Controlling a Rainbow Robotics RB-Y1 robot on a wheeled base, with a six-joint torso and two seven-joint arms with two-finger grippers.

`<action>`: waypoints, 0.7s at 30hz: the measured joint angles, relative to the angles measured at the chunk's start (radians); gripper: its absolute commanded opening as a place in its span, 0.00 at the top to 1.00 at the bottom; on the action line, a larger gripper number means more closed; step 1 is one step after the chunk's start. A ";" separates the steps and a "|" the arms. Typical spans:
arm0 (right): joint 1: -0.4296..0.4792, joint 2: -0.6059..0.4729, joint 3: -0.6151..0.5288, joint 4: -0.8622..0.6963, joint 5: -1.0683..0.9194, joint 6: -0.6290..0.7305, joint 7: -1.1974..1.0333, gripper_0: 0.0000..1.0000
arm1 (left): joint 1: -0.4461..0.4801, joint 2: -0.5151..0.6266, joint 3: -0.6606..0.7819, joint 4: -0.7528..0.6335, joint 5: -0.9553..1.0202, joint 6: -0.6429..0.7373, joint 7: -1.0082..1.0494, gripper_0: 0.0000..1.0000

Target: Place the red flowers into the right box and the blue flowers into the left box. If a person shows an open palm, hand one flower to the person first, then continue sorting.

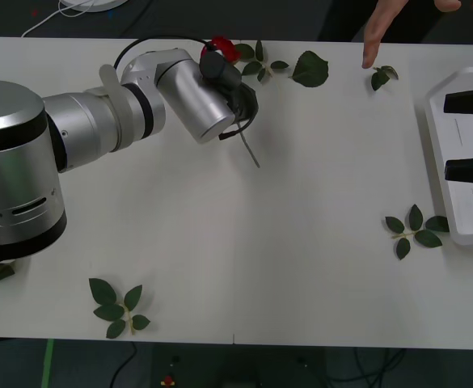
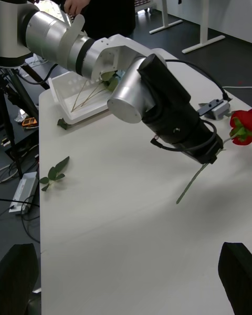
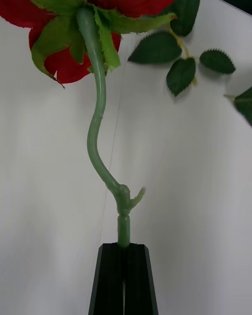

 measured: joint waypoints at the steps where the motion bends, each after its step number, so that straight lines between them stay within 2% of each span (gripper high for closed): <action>1: 0.000 0.000 0.000 0.000 0.000 0.000 0.000 0.00 | 0.000 0.000 0.051 0.000 -0.018 0.028 -0.011 1.00; 7: 0.000 0.000 0.000 0.000 0.000 0.000 0.000 0.00 | 0.000 0.001 0.280 0.000 -0.065 0.148 -0.123 1.00; 13: 0.000 0.000 0.000 0.000 0.000 0.000 0.000 0.00 | 0.001 0.048 0.340 -0.062 -0.002 0.213 -0.383 1.00; 17: 0.000 0.000 0.000 0.000 0.000 0.000 0.000 0.00 | 0.043 0.113 0.443 -0.195 0.011 0.291 -0.445 1.00; 21: 0.000 0.000 0.000 0.001 0.000 0.000 0.000 0.00 | 0.156 0.166 0.707 -0.380 0.007 0.436 -0.464 1.00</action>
